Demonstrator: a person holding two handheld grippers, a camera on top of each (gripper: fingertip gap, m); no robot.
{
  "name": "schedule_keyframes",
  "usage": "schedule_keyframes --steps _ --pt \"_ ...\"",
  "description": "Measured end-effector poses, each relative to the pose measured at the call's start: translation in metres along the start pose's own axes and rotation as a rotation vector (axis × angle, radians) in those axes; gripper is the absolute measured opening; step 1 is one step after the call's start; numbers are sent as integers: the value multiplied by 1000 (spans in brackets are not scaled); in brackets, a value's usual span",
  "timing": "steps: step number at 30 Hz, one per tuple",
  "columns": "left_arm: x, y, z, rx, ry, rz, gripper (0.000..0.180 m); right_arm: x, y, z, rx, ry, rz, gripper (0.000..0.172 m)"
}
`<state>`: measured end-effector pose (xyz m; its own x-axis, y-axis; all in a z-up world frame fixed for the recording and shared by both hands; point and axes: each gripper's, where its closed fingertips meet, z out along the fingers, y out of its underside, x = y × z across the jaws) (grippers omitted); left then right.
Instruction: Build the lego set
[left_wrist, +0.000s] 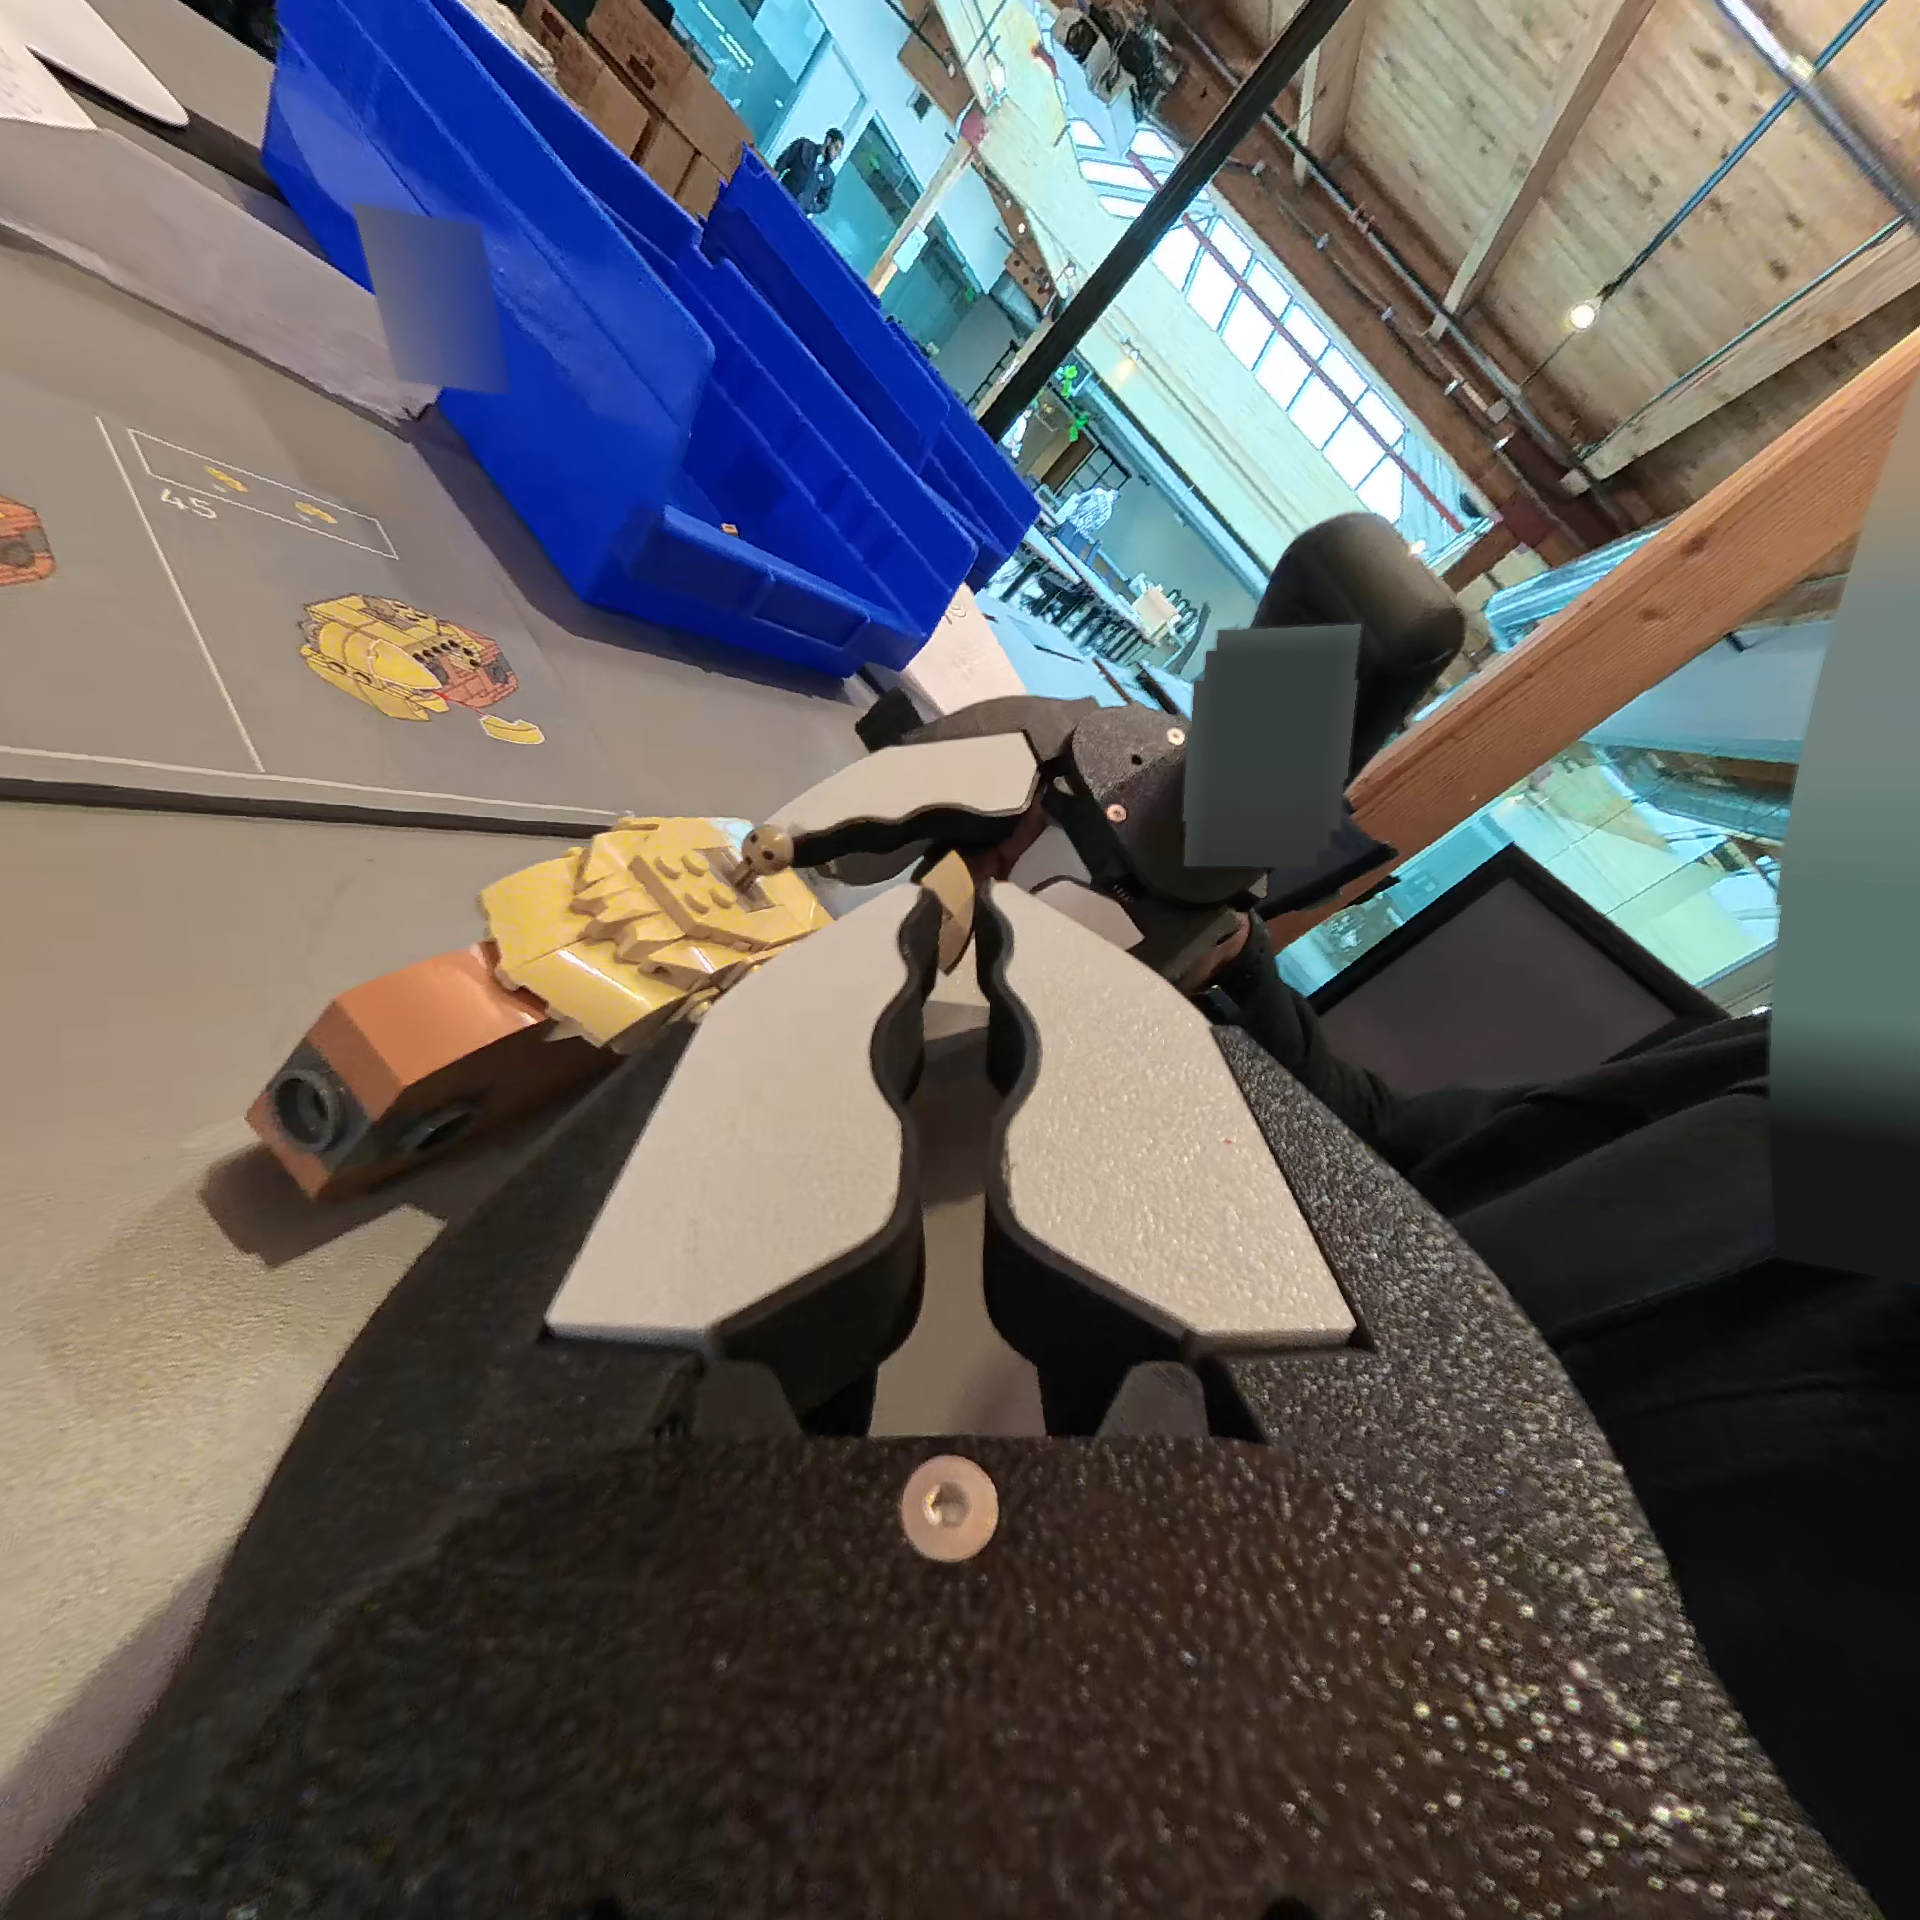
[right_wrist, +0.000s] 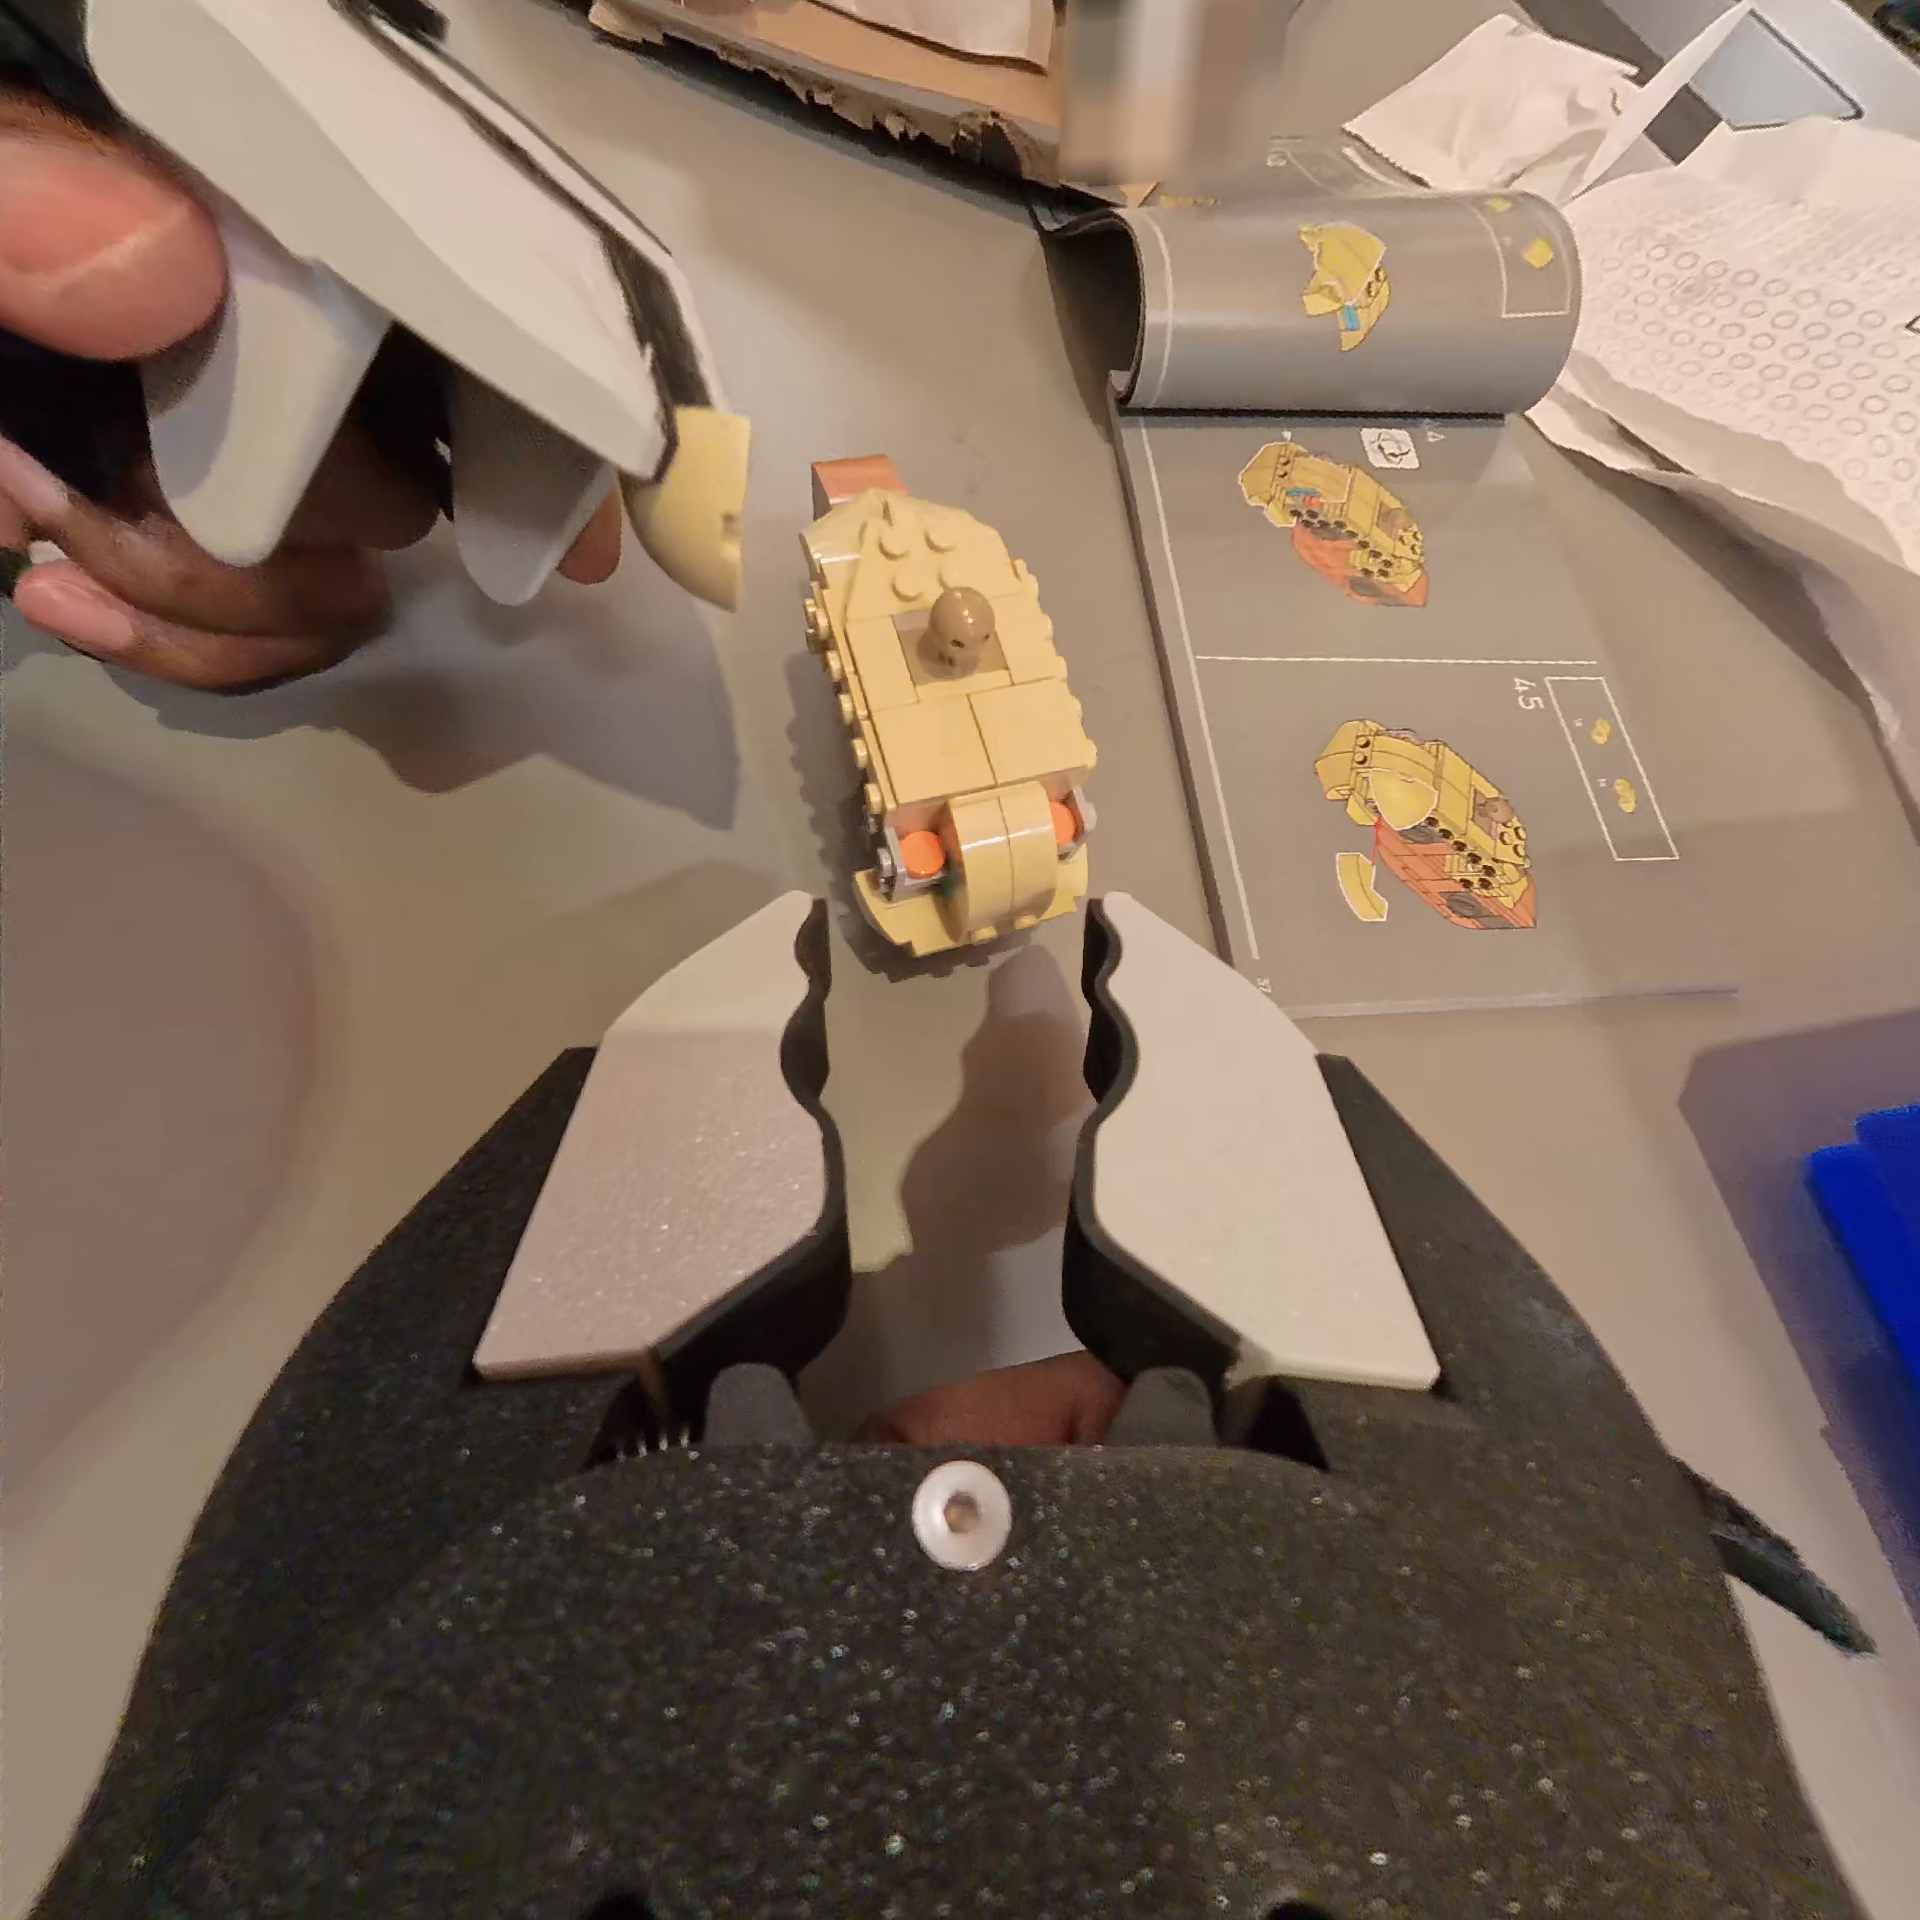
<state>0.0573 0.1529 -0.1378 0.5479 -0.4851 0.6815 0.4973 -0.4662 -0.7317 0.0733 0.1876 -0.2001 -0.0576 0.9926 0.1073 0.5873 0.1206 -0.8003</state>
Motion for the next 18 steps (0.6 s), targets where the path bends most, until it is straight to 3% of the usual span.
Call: schedule_keyframes --steps 18 --pt "1 -10 -9 61 91 -143 6 -20 -3 -4 22 -32 8 42"
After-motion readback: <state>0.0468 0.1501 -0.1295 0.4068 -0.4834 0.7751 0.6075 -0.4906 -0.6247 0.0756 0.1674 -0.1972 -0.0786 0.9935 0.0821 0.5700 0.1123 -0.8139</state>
